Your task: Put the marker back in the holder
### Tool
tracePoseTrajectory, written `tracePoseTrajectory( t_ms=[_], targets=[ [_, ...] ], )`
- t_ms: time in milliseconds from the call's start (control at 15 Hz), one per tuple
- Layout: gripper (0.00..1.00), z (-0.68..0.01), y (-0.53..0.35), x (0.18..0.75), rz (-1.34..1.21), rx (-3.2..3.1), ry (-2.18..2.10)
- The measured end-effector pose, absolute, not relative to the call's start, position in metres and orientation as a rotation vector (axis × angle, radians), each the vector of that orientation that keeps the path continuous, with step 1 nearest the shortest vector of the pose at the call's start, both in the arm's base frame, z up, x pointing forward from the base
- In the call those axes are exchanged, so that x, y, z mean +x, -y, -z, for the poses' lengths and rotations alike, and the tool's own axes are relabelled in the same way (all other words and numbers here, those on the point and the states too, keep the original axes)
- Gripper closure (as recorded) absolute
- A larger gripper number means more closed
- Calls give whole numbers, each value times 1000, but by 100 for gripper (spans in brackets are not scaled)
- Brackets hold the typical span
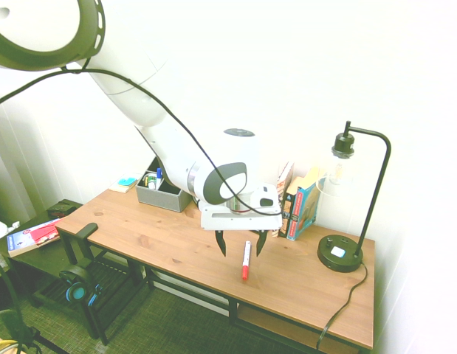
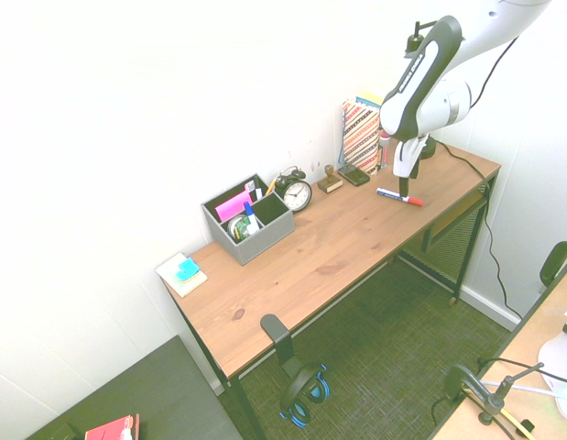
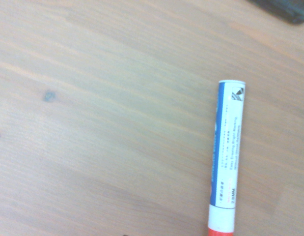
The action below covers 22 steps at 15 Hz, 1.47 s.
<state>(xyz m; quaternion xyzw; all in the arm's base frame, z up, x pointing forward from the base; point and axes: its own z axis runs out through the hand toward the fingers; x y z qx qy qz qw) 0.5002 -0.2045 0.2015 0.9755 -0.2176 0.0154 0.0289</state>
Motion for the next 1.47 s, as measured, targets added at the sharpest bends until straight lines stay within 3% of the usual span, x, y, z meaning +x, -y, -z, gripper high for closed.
tracePoseTrajectory(
  t_ms=[1467],
  targets=[
    [100,-158,224,492,2,3000,696]
  ],
)
